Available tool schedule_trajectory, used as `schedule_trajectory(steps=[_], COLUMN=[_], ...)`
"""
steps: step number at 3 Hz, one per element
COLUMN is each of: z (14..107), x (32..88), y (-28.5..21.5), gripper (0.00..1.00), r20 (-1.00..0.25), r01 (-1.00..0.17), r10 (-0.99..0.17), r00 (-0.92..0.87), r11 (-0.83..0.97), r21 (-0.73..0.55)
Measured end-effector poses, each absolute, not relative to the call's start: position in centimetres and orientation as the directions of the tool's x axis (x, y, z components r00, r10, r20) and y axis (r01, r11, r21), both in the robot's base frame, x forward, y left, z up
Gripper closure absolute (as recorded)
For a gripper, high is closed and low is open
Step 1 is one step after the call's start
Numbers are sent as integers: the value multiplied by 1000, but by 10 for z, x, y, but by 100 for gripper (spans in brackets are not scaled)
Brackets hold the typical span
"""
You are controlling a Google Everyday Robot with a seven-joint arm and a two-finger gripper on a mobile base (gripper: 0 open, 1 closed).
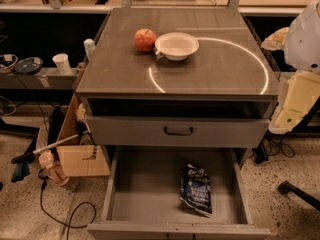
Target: Pick blue chip bag from middle drawer and place on counter
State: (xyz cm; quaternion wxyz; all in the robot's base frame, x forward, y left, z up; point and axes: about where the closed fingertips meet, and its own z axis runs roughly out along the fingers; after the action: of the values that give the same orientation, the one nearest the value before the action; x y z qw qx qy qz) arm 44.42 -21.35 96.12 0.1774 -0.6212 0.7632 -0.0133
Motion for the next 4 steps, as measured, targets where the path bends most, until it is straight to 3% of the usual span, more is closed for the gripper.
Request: schedule_trajectory(steps=[4], z=[864], x=[442], y=[-201], gripper=[0], r20=[-487], r01=[-987], r10=[-863], r00=[132], r11=[-69], r21=[-146])
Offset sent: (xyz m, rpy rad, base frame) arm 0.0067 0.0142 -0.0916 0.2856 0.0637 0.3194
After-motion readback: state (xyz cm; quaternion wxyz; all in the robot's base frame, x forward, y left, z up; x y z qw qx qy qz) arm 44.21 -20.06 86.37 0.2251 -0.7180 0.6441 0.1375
